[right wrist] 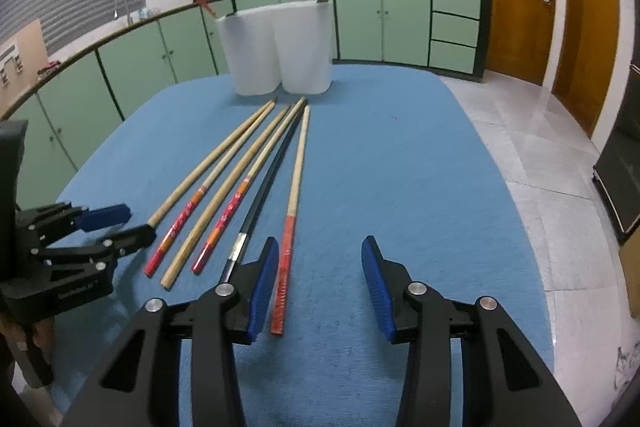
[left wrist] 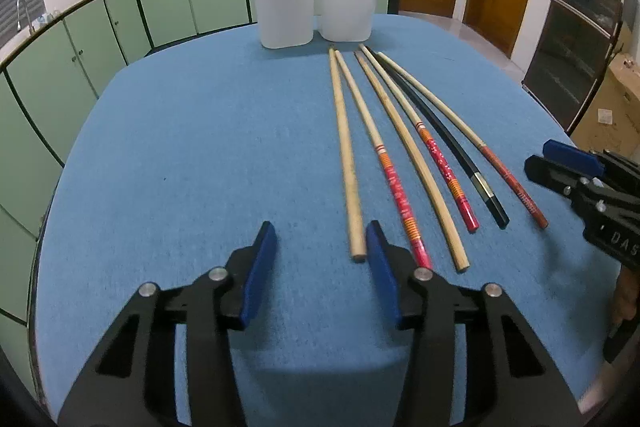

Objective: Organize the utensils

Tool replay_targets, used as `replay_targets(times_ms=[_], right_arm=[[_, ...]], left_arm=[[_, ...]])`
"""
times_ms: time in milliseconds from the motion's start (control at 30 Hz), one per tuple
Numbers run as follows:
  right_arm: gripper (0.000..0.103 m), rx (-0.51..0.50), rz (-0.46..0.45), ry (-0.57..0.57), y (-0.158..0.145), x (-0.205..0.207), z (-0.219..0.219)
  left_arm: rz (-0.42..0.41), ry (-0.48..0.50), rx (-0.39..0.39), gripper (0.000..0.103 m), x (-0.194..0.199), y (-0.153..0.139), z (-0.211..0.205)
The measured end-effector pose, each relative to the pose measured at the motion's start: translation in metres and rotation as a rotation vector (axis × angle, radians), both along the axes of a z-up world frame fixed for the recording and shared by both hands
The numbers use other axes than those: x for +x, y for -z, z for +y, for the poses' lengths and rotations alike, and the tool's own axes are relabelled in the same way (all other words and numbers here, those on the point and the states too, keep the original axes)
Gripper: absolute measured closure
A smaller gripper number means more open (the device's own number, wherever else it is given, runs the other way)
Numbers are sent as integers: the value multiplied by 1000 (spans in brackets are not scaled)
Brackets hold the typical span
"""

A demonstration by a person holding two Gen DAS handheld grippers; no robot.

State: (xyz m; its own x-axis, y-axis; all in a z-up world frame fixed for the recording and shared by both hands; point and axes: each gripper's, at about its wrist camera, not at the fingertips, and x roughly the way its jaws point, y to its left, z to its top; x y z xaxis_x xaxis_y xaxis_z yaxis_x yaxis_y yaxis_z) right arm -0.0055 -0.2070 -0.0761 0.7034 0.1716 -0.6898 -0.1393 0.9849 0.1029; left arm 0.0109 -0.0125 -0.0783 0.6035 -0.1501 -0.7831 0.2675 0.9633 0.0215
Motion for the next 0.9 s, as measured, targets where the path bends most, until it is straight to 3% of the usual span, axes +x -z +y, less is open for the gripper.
replay_targets(times_ms=[100,233,333,467,733,900], right_arm=[[67,-23,21,-28,3,2,7],[76,-44,53,-45,7,6,12],[88,-52,64,-60,8,8,16],[97,-60,72,-47,9,10,15],[97,-19,80,45,9,12,-4],[97,-23,84,43,9,15,-3]], left_arm=[[1,13,11,67,1,0,-5],[8,27,-3,87,3,-1,-11],[6,29,-4,96,1,0,-16],[2,17,-9,97,0,0,-15],[-9,-62,14,97,-4,-2,-4],[-4,-107,8,97,0,-2,6]])
